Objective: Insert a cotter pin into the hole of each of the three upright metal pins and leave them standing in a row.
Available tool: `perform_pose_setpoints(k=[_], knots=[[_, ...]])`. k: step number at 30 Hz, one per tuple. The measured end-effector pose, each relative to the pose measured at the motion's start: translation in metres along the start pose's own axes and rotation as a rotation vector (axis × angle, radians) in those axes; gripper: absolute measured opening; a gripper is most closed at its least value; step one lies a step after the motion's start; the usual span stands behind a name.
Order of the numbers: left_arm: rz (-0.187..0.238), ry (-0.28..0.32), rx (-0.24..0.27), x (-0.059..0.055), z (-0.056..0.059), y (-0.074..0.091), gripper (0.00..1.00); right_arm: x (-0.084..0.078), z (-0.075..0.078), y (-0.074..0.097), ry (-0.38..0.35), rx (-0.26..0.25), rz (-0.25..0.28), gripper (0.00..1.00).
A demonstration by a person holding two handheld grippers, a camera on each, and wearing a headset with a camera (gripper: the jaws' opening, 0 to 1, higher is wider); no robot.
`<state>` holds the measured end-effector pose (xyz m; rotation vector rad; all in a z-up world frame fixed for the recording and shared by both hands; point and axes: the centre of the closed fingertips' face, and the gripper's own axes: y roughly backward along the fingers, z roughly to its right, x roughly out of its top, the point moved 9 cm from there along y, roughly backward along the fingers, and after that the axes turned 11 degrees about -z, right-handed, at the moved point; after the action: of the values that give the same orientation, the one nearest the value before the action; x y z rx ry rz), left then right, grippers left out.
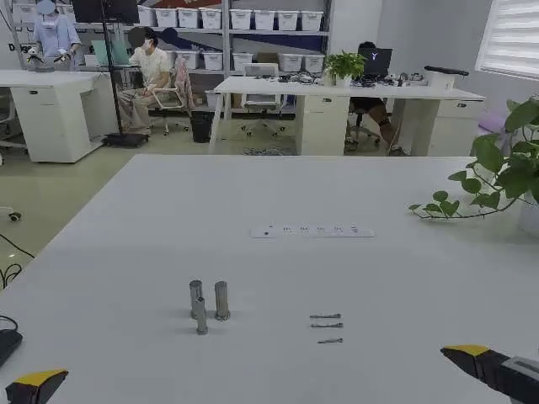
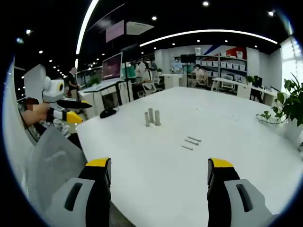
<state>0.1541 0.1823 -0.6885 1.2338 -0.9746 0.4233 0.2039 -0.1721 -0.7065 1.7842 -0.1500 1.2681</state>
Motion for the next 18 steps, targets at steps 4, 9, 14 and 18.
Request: perform_pose_setpoints(k=[4,9,14,18], knots=[[-0.002,0.004,0.000,-0.0008,-0.0004,0.0001,0.83,0.0016,-0.0013,-0.0011,0.010,0.001,-0.003,0.89],[-0.002,0.005,0.005,-0.0014,-0.0007,0.0011,0.86,0.0027,-0.0020,-0.0019,0.013,0.000,-0.003,0.95],[-0.002,-0.003,0.009,-0.0008,-0.0007,0.0016,0.89,0.0027,-0.0026,-0.0020,0.011,-0.004,0.007,0.99],[-0.005,-0.014,0.012,-0.0004,-0.0005,0.0015,0.90,0.0016,-0.0019,-0.0022,0.005,-0.009,0.012,1.00]])
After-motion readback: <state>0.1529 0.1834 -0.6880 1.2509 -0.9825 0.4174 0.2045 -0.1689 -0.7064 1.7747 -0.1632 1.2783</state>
